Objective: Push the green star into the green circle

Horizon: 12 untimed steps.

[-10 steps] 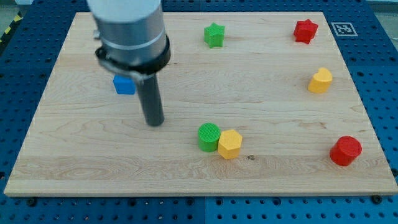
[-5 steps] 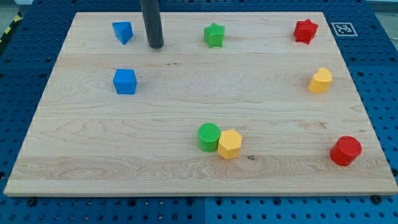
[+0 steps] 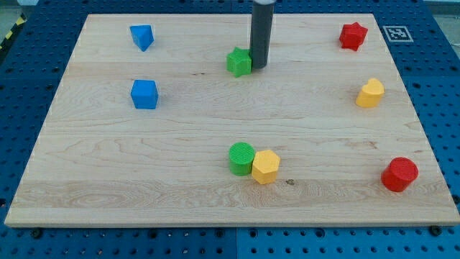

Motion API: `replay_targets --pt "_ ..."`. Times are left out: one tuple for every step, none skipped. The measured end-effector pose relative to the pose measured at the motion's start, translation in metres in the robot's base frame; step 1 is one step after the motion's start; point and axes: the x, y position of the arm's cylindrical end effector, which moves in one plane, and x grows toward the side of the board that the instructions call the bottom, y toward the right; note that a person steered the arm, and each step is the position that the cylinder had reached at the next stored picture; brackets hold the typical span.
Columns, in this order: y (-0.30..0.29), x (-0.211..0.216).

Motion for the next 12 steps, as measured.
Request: replay_targets --pt "-0.009 -0.025" --pt "-0.031 -0.070" --pt "-0.059 -0.078" --pt "-0.040 -0.026" --pt "-0.005 0.055" --pt "0.001 0.087" --pt "-0.003 0.074" --pt "0.007 0.072" --pt "0.032 0.076" --pt "0.023 0.107" --pt "-0.009 0.120" --pt "-0.012 0.105"
